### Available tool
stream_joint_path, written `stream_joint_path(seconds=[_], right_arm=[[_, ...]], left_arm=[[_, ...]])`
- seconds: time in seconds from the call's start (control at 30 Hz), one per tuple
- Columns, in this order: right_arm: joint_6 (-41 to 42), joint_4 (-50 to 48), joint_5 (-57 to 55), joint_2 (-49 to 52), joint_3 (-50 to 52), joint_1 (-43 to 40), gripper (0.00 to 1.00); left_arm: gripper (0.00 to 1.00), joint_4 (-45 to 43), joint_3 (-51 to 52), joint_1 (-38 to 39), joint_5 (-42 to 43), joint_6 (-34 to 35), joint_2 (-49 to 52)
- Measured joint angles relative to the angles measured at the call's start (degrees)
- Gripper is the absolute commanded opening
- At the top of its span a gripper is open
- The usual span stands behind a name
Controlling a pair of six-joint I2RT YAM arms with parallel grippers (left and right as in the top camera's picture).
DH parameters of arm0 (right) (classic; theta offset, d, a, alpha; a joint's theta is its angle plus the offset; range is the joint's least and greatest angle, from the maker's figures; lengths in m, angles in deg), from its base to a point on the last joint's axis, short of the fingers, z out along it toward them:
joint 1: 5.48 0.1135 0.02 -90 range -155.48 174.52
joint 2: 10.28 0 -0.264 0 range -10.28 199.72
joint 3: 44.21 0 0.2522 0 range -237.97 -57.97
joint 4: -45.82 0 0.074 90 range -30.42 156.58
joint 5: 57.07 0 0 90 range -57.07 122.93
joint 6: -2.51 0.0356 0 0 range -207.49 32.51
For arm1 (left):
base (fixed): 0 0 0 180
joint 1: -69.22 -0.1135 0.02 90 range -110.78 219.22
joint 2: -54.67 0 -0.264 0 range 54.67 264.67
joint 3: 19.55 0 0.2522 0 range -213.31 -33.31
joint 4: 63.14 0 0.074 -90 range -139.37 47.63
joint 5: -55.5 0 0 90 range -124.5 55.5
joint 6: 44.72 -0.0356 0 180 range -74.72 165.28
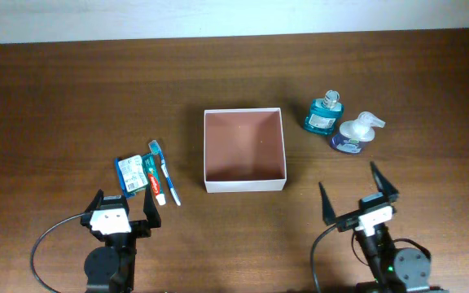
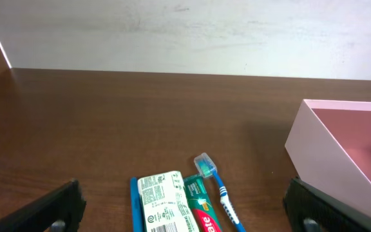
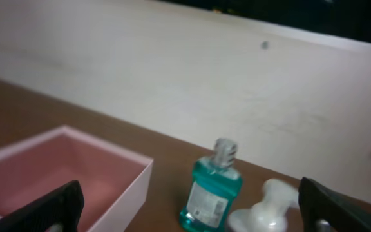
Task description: Pack container
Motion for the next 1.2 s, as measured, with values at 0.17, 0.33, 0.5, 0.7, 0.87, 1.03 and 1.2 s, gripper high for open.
stream_joint_path(seconds=[0.17, 0.33, 0.5, 0.7, 0.87, 1.03, 1.2], right_arm=[[2.2, 9.0, -6.1, 11.0, -17.1, 0.0, 0.99], [3.1, 25.8, -11.9, 28.5, -38.7, 0.0, 0.99], [3.1, 40.0, -15.0, 46.3, -55.9, 0.0, 0.99], [3.2, 46.2, -16.1, 61.4, -64.6, 0.0, 0.99], [3.3, 43.5, -16.0, 67.4, -64.7, 0.0, 0.99], [3.2, 38.6, -13.8, 70.8, -64.8, 0.0, 0.99], [3.2, 35.1, -9.5, 75.1, -64.9, 0.0, 0.94]], left_arm=[[0.99, 0.0, 0.0, 0.0, 0.0, 0.0, 0.0], [0.99, 0.1, 0.1, 0.0, 0.2, 0.0, 0.0], [0.99, 0.0, 0.1, 0.0, 0.2, 0.0, 0.0], [0.99, 0.0, 0.1, 0.0, 0.2, 0.0, 0.0], [0.99, 0.0, 0.1, 0.0, 0.2, 0.0, 0.0], [0.99, 0.0, 0.1, 0.0, 0.2, 0.0, 0.0], [0.99, 0.0, 0.1, 0.0, 0.2, 0.0, 0.0]])
